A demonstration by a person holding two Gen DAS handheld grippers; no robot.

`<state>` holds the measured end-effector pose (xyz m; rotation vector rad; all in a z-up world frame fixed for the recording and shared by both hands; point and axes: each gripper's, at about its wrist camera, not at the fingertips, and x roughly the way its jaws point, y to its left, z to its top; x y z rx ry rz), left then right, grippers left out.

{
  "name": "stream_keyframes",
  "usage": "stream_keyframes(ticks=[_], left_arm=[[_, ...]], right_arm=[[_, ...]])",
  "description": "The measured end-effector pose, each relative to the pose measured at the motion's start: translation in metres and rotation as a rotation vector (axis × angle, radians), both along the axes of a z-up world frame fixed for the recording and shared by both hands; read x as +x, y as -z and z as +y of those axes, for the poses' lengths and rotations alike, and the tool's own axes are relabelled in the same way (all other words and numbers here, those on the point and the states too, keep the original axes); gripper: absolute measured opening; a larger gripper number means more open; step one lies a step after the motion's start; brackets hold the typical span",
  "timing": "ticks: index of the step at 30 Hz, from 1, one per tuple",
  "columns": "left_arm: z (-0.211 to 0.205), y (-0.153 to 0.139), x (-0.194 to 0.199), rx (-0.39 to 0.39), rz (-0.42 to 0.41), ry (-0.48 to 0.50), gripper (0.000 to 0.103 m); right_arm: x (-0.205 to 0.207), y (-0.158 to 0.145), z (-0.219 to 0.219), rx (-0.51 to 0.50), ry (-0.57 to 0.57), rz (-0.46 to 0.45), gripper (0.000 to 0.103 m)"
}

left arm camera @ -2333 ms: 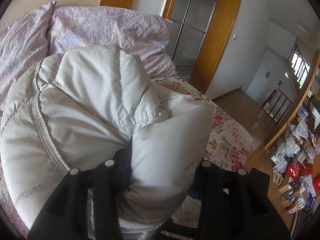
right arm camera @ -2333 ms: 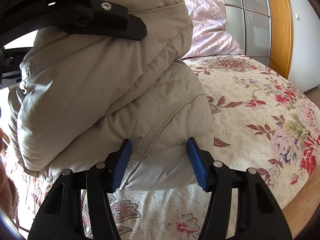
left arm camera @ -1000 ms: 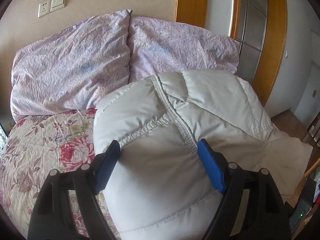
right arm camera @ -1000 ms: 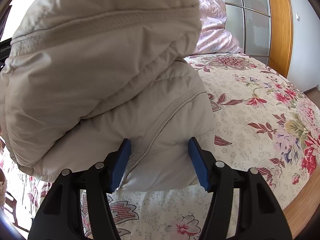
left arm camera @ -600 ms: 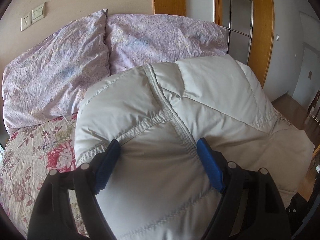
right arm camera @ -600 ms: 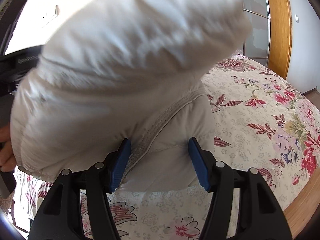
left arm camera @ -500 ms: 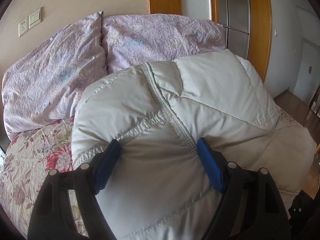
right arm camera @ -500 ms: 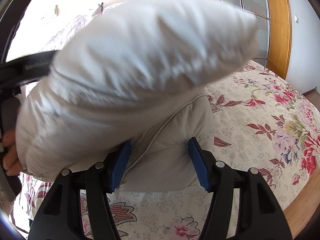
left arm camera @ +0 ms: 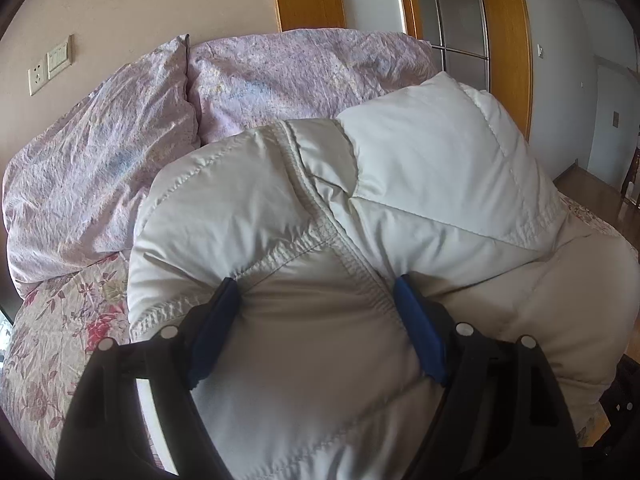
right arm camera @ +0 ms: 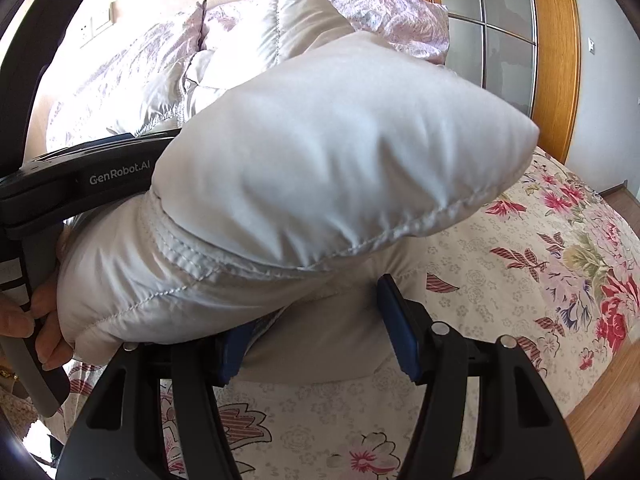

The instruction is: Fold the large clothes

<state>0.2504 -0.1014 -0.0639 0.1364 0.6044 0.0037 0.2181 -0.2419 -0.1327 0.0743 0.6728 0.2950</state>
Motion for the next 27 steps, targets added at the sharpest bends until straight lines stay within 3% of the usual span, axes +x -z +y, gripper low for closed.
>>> stream_keyframes(ticks=[9, 15, 20, 25, 27], left_arm=[[0.0, 0.0, -0.003, 0.003, -0.007, 0.002, 0.079], [0.001, 0.0, -0.003, -0.003, -0.009, 0.001, 0.079], [0.001, 0.0, -0.005, -0.003, -0.015, 0.003, 0.079], [0.002, 0.0, -0.006, -0.01, -0.017, 0.004, 0.079], [0.002, 0.001, -0.006, -0.016, -0.02, 0.005, 0.079]], right_arm=[[-0.015, -0.008, -0.019, 0.016, -0.01, -0.005, 0.062], [-0.036, -0.053, -0.063, 0.025, 0.15, -0.162, 0.062], [-0.033, -0.105, -0.034, -0.007, 0.046, -0.314, 0.062], [0.02, -0.125, -0.002, 0.032, -0.094, -0.242, 0.061], [0.045, -0.124, 0.003, 0.063, -0.103, -0.191, 0.05]])
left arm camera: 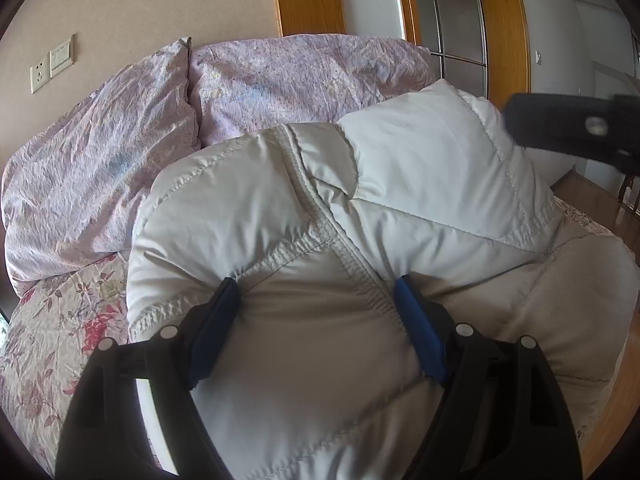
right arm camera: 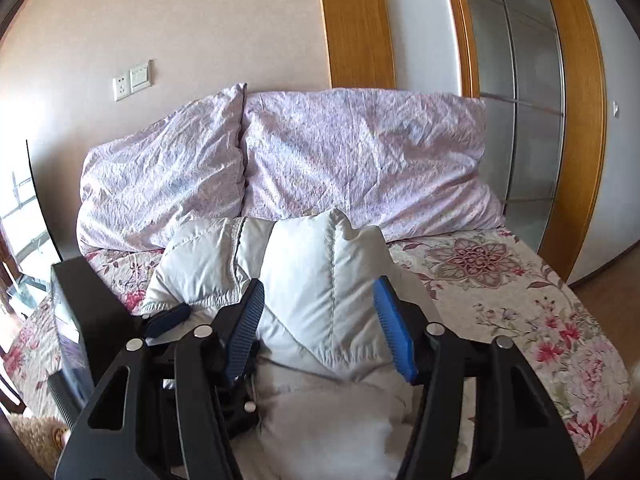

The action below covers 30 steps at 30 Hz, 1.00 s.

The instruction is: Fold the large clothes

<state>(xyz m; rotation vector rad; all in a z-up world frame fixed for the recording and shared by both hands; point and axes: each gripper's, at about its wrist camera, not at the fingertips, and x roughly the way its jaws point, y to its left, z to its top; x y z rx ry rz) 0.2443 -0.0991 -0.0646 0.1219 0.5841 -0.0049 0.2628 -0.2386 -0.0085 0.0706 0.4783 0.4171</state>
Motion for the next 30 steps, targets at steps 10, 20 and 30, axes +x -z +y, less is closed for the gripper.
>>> stream_keyframes(ticks=[10, 20, 30], left_arm=[[0.006, -0.002, 0.001, -0.053, -0.007, 0.001, 0.081], [0.006, -0.014, 0.003, -0.117, 0.006, 0.028, 0.083], [0.047, -0.052, 0.012, -0.148, 0.012, -0.08, 0.083]], right_arm=[[0.066, 0.032, 0.016, -0.02, 0.037, 0.153, 0.039], [0.103, 0.08, 0.021, -0.06, 0.091, 0.229, 0.039], [0.121, 0.096, 0.019, -0.07, 0.101, 0.3, 0.039]])
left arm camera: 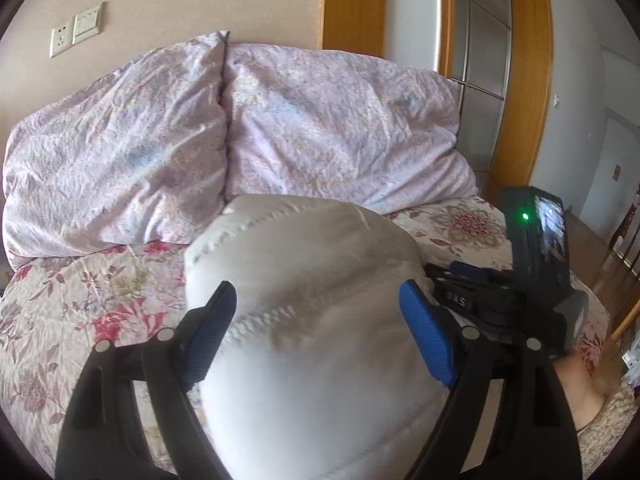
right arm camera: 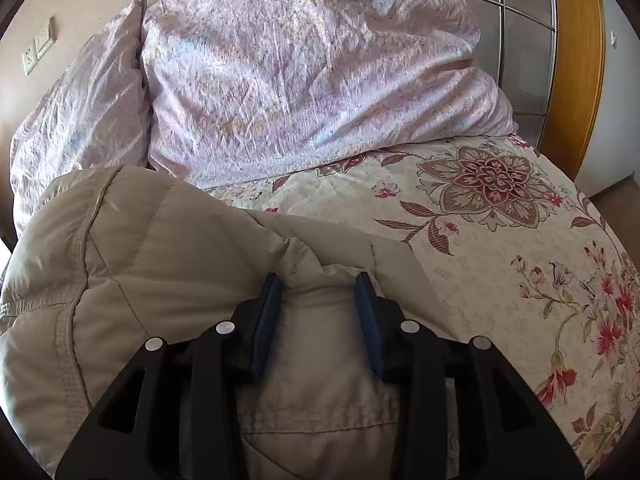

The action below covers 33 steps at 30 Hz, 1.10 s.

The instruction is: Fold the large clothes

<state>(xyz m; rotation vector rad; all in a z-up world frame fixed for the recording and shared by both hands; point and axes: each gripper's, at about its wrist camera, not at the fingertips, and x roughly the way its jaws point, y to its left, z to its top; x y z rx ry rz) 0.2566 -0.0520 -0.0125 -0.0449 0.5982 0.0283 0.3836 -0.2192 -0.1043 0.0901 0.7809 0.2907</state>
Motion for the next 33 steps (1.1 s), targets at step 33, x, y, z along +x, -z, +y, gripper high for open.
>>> stream_keyframes(ticks=[33], left_arm=[[0.031, 0.065, 0.077, 0.067, 0.194, -0.051, 0.095]], right_arm=[[0.011, 0.006, 0.004, -0.022, 0.004, 0.011, 0.04]])
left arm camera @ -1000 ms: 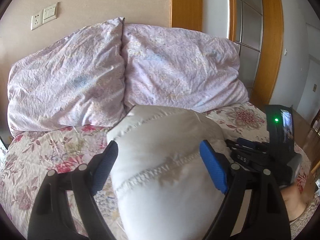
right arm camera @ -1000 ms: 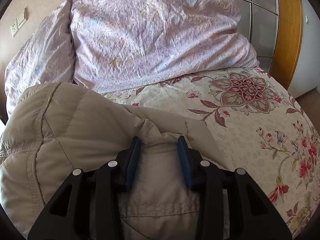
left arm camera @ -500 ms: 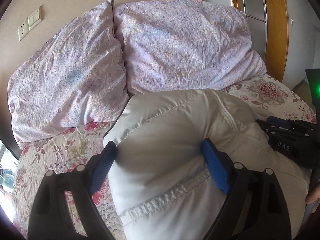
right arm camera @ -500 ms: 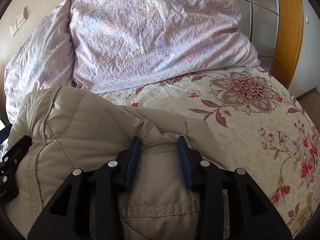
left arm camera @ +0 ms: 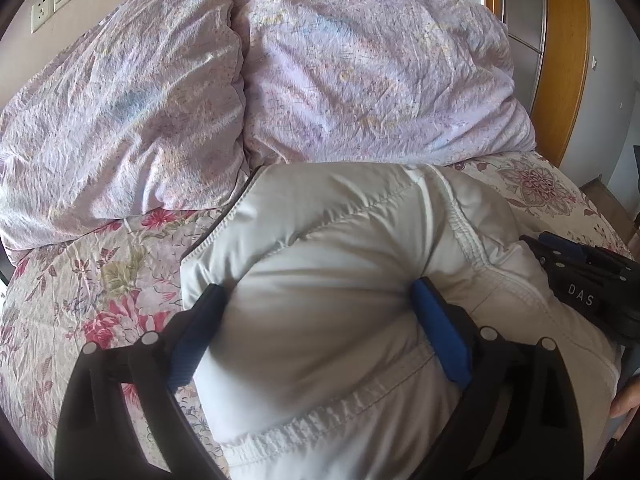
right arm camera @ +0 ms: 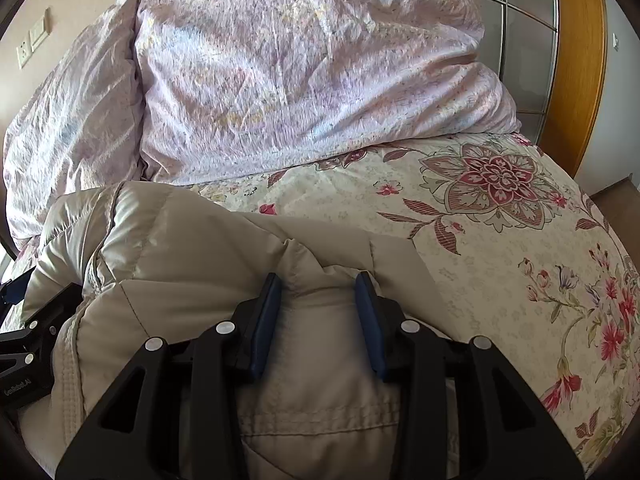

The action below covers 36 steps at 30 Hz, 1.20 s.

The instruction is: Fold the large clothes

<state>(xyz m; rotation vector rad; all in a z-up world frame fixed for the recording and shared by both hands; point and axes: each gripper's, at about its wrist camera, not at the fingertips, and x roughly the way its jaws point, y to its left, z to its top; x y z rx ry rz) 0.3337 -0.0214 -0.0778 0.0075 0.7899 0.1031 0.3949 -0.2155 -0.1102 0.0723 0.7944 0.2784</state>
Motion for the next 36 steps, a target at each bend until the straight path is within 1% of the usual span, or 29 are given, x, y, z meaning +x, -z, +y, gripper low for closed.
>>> stream_keyframes(ticks=[8, 12, 15, 17, 20, 22, 24, 26, 28, 30, 31, 32, 33, 34, 36], left_arm=[[0.0, 0.004, 0.002, 0.001, -0.002, -0.009, 0.096], [0.003, 0.006, 0.004, -0.014, -0.002, -0.01, 0.097], [0.002, 0.005, 0.003, 0.002, -0.006, -0.018, 0.097], [0.0, 0.003, 0.001, 0.024, -0.009, -0.029, 0.098], [-0.001, 0.001, -0.001, 0.053, -0.01, -0.036, 0.099], [0.0, 0.001, -0.001, 0.052, -0.009, -0.039, 0.099], [-0.001, 0.0, -0.001, 0.058, -0.007, -0.042, 0.099], [-0.001, 0.0, -0.001, 0.064, -0.009, -0.043, 0.099], [-0.001, 0.0, -0.001, 0.06, -0.01, -0.043, 0.099], [0.0, 0.001, -0.001, 0.05, -0.01, -0.042, 0.099], [0.0, 0.001, -0.001, 0.046, -0.011, -0.041, 0.099], [0.001, 0.001, 0.0, 0.043, -0.01, -0.04, 0.099], [0.001, 0.001, 0.0, 0.041, -0.009, -0.039, 0.099], [0.001, 0.001, 0.001, 0.039, -0.008, -0.038, 0.099], [0.0, 0.001, 0.001, 0.035, -0.008, -0.036, 0.099]], right_arm=[[0.001, 0.0, 0.001, -0.002, 0.0, 0.0, 0.04], [0.002, 0.0, 0.001, -0.003, 0.001, -0.001, 0.04], [0.003, -0.001, 0.001, -0.004, 0.0, 0.001, 0.04], [0.004, -0.002, 0.004, -0.025, -0.004, 0.006, 0.04], [0.003, -0.017, 0.008, -0.089, -0.006, 0.013, 0.04], [-0.001, -0.034, 0.007, -0.055, -0.018, -0.02, 0.04], [-0.004, -0.051, 0.005, -0.025, -0.013, -0.071, 0.04], [-0.002, -0.059, 0.005, -0.004, -0.009, -0.089, 0.04], [0.006, -0.054, 0.009, -0.019, -0.005, -0.069, 0.04], [0.013, -0.041, 0.012, -0.048, 0.007, -0.033, 0.04], [0.017, -0.033, 0.009, -0.035, 0.016, -0.002, 0.04], [0.02, -0.027, 0.004, 0.002, 0.026, 0.019, 0.04], [0.021, -0.024, -0.001, 0.038, 0.034, 0.028, 0.04], [0.021, -0.021, -0.003, 0.053, 0.037, 0.033, 0.04], [0.022, -0.015, -0.001, 0.042, 0.038, 0.028, 0.04]])
